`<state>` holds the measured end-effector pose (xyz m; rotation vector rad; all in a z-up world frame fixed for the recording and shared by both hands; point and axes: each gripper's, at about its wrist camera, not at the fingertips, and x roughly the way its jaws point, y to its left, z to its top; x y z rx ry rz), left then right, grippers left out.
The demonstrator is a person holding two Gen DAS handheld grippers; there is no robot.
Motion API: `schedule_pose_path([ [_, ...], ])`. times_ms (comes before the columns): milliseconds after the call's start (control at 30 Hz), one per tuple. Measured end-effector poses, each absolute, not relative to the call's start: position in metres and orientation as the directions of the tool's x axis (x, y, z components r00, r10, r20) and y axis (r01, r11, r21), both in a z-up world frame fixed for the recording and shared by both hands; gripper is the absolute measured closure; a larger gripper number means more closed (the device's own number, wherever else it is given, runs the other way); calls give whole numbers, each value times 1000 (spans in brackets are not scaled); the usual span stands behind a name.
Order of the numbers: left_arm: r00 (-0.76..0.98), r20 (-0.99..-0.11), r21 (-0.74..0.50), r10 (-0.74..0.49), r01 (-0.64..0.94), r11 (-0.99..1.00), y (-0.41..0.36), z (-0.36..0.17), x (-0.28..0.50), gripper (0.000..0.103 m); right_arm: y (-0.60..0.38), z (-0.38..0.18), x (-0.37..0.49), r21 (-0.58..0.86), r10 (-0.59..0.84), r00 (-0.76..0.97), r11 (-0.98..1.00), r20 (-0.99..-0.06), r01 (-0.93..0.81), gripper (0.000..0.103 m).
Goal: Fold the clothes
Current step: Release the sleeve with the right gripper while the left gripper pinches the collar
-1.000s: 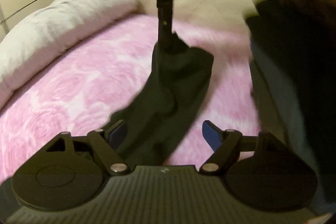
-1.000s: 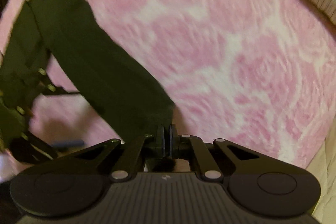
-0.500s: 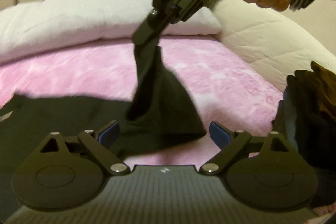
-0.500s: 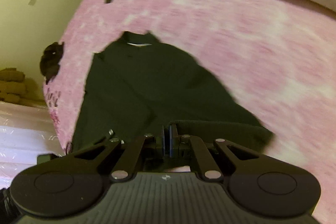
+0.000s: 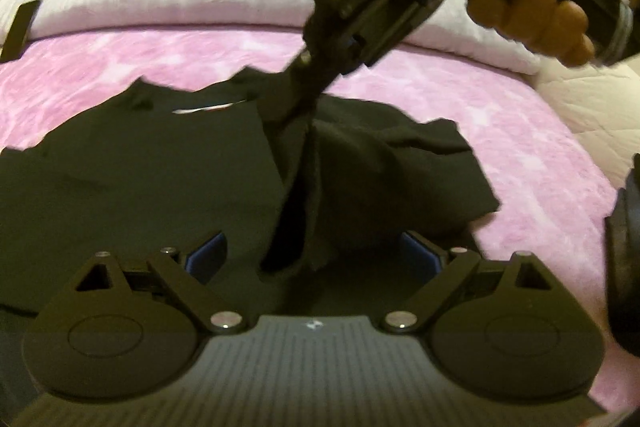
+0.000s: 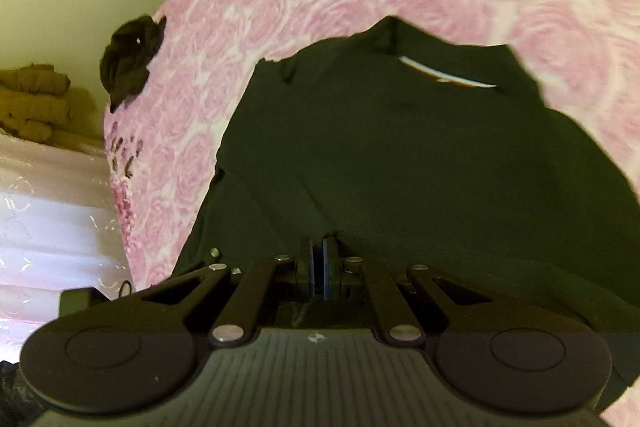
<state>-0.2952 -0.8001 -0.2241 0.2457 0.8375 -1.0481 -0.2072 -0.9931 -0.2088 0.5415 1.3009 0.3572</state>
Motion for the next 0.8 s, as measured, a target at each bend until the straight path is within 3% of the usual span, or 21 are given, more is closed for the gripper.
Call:
schedule_pose_path([
  [67, 219, -714, -218, -665, 833, 508, -796, -231, -283, 20, -980, -218, -198, 559, 538, 221, 828, -813, 41, 99],
  [100, 209, -716, -231, -666, 829, 509, -795, -235, -277, 33, -971, -224, -193, 552, 534, 209, 833, -819, 34, 99],
  [133, 196, -728, -241, -657, 824, 513, -794, -240, -272, 52, -965, -229, -190, 551, 533, 209, 834, -820, 32, 97],
  [167, 183, -740, -247, -647, 821, 515, -793, -246, -267, 66, -960, -234, -188, 549, 532, 209, 835, -821, 31, 85],
  [200, 169, -753, -253, -636, 818, 517, -791, -251, -263, 80, -958, -239, -187, 560, 537, 229, 827, -812, 49, 80],
  [267, 160, -770, -257, -617, 808, 530, -788, -260, -258, 87, -962, -238, -197, 580, 535, 299, 810, -790, 83, 42],
  [333, 142, -775, -278, -616, 799, 534, -782, -266, -252, 97, -967, -233, -214, 590, 517, 377, 801, -768, 103, 37],
  [533, 95, -758, -345, -645, 781, 520, -772, -263, -241, 102, -1022, -225, -333, 549, 262, 625, 771, -736, 322, 32],
  [667, 85, -711, -400, -698, 768, 501, -772, -235, -226, 102, -1069, -246, -420, 459, 45, 585, 670, -810, 583, 31],
  [800, 88, -642, -454, -762, 757, 470, -785, -192, -211, 102, -1063, -255, -462, 421, -29, 597, 682, -802, 598, 32],
])
